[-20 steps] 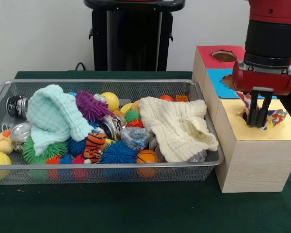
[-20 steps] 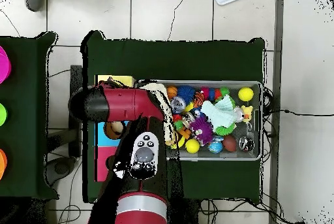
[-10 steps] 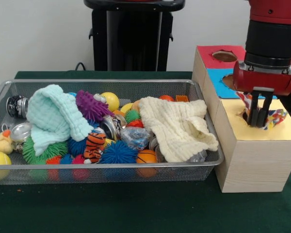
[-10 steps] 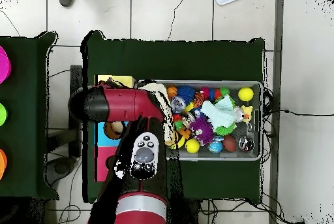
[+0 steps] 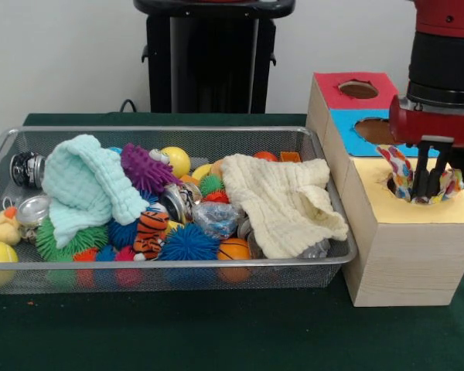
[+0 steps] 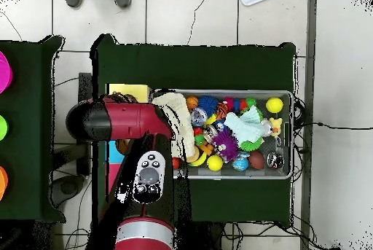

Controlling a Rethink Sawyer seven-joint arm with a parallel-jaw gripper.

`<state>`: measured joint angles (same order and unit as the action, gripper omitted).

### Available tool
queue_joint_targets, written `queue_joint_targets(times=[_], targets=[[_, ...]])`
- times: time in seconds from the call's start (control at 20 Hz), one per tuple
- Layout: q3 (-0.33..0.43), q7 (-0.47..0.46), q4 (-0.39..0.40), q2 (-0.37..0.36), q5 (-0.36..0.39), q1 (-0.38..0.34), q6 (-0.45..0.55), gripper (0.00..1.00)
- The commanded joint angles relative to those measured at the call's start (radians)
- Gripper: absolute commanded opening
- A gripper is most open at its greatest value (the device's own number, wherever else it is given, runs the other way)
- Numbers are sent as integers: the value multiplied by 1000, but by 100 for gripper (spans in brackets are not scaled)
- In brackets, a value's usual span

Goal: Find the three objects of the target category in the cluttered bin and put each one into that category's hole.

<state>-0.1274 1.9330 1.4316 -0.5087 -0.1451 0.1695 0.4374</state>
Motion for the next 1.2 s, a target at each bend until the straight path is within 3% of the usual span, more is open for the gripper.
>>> queue_joint_targets(times=[0.05, 1.2], targets=[[3, 268, 97, 22, -58, 47, 53, 0], [-19, 193, 72, 135, -29, 29, -83, 0]])
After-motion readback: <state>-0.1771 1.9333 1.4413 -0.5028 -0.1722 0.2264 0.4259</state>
